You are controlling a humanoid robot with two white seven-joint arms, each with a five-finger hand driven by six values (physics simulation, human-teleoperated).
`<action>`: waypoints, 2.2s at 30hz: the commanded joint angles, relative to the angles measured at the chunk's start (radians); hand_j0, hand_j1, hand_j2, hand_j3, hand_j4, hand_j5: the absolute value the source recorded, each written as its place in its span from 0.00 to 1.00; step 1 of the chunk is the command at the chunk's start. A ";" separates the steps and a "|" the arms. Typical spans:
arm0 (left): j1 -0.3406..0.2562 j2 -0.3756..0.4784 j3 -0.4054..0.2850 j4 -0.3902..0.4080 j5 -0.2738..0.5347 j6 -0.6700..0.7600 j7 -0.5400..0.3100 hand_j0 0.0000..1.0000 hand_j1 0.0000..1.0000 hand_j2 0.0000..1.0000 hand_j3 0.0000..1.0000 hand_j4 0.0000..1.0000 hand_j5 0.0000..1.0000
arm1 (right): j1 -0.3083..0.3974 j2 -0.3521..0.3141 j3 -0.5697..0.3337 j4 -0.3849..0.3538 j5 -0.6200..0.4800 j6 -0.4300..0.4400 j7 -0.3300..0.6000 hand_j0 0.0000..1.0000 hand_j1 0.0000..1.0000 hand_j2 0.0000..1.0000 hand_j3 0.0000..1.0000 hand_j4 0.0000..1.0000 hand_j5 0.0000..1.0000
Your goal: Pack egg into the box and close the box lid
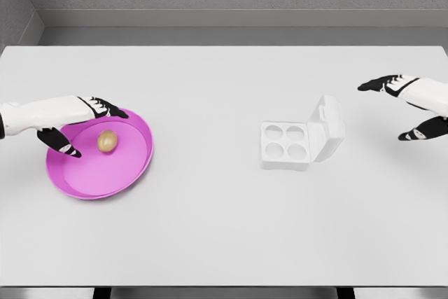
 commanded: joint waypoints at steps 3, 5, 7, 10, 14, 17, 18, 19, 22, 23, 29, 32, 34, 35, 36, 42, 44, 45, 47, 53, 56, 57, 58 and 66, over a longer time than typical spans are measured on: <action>0.000 -0.001 -0.003 -0.001 0.006 0.000 -0.001 1.00 1.00 1.00 1.00 1.00 1.00 | 0.011 -0.002 -0.001 -0.014 -0.007 0.003 0.000 1.00 1.00 1.00 1.00 1.00 1.00; 0.000 -0.003 -0.003 0.001 0.006 0.000 -0.001 1.00 1.00 1.00 1.00 1.00 1.00 | 0.012 -0.004 -0.001 -0.014 -0.007 0.003 0.000 1.00 1.00 1.00 1.00 1.00 1.00; 0.002 -0.001 -0.003 0.001 0.005 0.000 -0.001 1.00 1.00 1.00 1.00 1.00 1.00 | 0.014 -0.005 0.001 -0.014 -0.003 0.003 0.000 1.00 1.00 1.00 1.00 1.00 1.00; 0.003 -0.003 -0.003 0.001 0.005 0.000 -0.001 1.00 1.00 1.00 1.00 1.00 1.00 | 0.012 -0.008 -0.001 -0.014 0.022 0.003 0.000 1.00 1.00 1.00 1.00 1.00 1.00; 0.011 -0.004 -0.006 0.002 0.003 0.000 -0.001 1.00 1.00 1.00 1.00 1.00 1.00 | 0.012 -0.025 -0.001 -0.014 0.037 0.003 0.000 1.00 1.00 1.00 1.00 1.00 1.00; 0.014 -0.004 -0.008 0.004 0.000 0.000 -0.014 0.93 0.93 0.93 0.93 0.93 0.93 | 0.012 -0.025 -0.001 -0.014 0.037 0.003 0.000 1.00 1.00 1.00 1.00 1.00 1.00; 0.014 -0.004 -0.008 0.005 0.000 0.000 -0.014 0.93 0.93 0.93 0.93 0.93 0.93 | 0.012 -0.025 -0.001 -0.014 0.037 0.003 0.000 1.00 1.00 1.00 1.00 1.00 1.00; 0.014 -0.004 -0.006 0.007 -0.002 0.000 -0.014 0.93 0.93 0.93 0.93 0.93 0.93 | 0.012 -0.025 -0.001 -0.014 0.039 0.003 0.000 1.00 1.00 1.00 1.00 1.00 1.00; 0.017 -0.007 -0.003 0.008 -0.002 0.000 -0.014 0.94 0.94 0.94 0.94 0.94 0.94 | 0.017 -0.025 0.001 -0.016 0.037 0.003 0.000 1.00 1.00 1.00 1.00 1.00 1.00; 0.017 -0.007 -0.003 0.010 -0.002 0.000 -0.014 0.94 0.94 0.94 0.94 0.94 0.94 | 0.017 -0.039 0.001 -0.020 0.039 0.003 0.000 1.00 1.00 1.00 1.00 1.00 1.00; 0.017 -0.024 -0.003 0.012 0.001 0.000 -0.012 0.94 0.94 0.94 0.94 0.94 0.94 | 0.034 -0.085 -0.002 -0.060 0.039 0.003 0.000 1.00 1.00 1.00 1.00 1.00 1.00; 0.017 -0.041 -0.004 0.012 0.001 0.000 -0.012 0.94 0.94 0.94 0.94 0.94 0.94 | 0.034 -0.082 -0.001 -0.082 0.039 0.003 0.000 1.00 1.00 1.00 1.00 1.00 1.00; 0.017 -0.046 -0.004 0.013 0.003 0.000 -0.010 0.94 0.94 0.94 0.94 0.94 0.94 | 0.035 -0.070 0.001 -0.082 0.066 0.003 0.000 1.00 1.00 1.00 1.00 1.00 1.00; 0.017 -0.047 -0.006 0.013 0.003 0.000 -0.010 0.94 0.94 0.94 0.94 0.94 0.94 | 0.035 -0.071 0.001 -0.082 0.066 0.003 0.000 1.00 1.00 1.00 1.00 1.00 1.00; 0.017 -0.052 -0.006 0.013 0.003 0.000 -0.010 0.94 0.94 0.94 0.94 0.94 0.94 | 0.035 -0.071 0.001 -0.082 0.066 0.003 0.000 1.00 1.00 1.00 1.00 1.00 1.00; 0.017 -0.055 -0.008 0.024 0.003 0.000 -0.007 0.88 0.88 0.88 0.88 0.88 0.88 | 0.048 -0.071 0.001 -0.083 0.066 0.003 0.000 1.00 1.00 1.00 1.00 1.00 1.00; 0.034 -0.055 -0.004 0.030 0.003 0.000 -0.006 0.88 0.88 0.88 0.88 0.88 0.88 | 0.049 -0.073 0.002 -0.083 0.066 0.003 0.000 1.00 1.00 1.00 1.00 1.00 1.00; 0.037 -0.055 -0.001 0.042 0.003 0.000 -0.006 0.88 0.88 0.88 0.88 0.88 0.88 | 0.049 -0.073 0.001 -0.083 0.066 0.003 0.000 1.00 1.00 1.00 1.00 1.00 1.00; 0.037 -0.056 -0.001 0.045 0.003 0.000 -0.006 0.88 0.88 0.88 0.88 0.88 0.88 | 0.049 -0.073 0.002 -0.085 0.066 0.003 0.000 1.00 1.00 1.00 1.00 1.00 1.00; 0.037 -0.082 -0.001 0.062 0.003 0.000 -0.006 0.88 0.88 0.88 0.88 0.88 0.88 | 0.049 -0.071 0.001 -0.085 0.066 0.003 0.000 1.00 1.00 1.00 1.00 1.00 1.00; 0.038 -0.090 -0.004 0.071 0.003 0.000 -0.006 0.88 0.88 0.88 0.88 0.88 0.88 | 0.049 -0.071 0.001 -0.085 0.066 0.003 0.000 1.00 1.00 1.00 1.00 1.00 1.00; 0.038 -0.090 -0.004 0.071 0.003 0.000 -0.006 0.88 0.88 0.88 0.88 0.88 0.88 | 0.049 -0.071 0.001 -0.085 0.066 0.003 0.000 1.00 1.00 1.00 1.00 1.00 1.00; 0.038 -0.092 -0.004 0.071 0.003 0.000 -0.006 0.88 0.88 0.88 0.88 0.88 0.88 | 0.049 -0.070 0.001 -0.085 0.066 0.003 0.000 1.00 1.00 1.00 1.00 1.00 1.00; 0.052 -0.092 0.002 0.076 0.003 0.000 -0.006 0.88 0.88 0.88 0.88 0.88 0.88 | 0.049 -0.068 -0.001 -0.083 0.066 0.003 0.000 1.00 1.00 1.00 1.00 1.00 1.00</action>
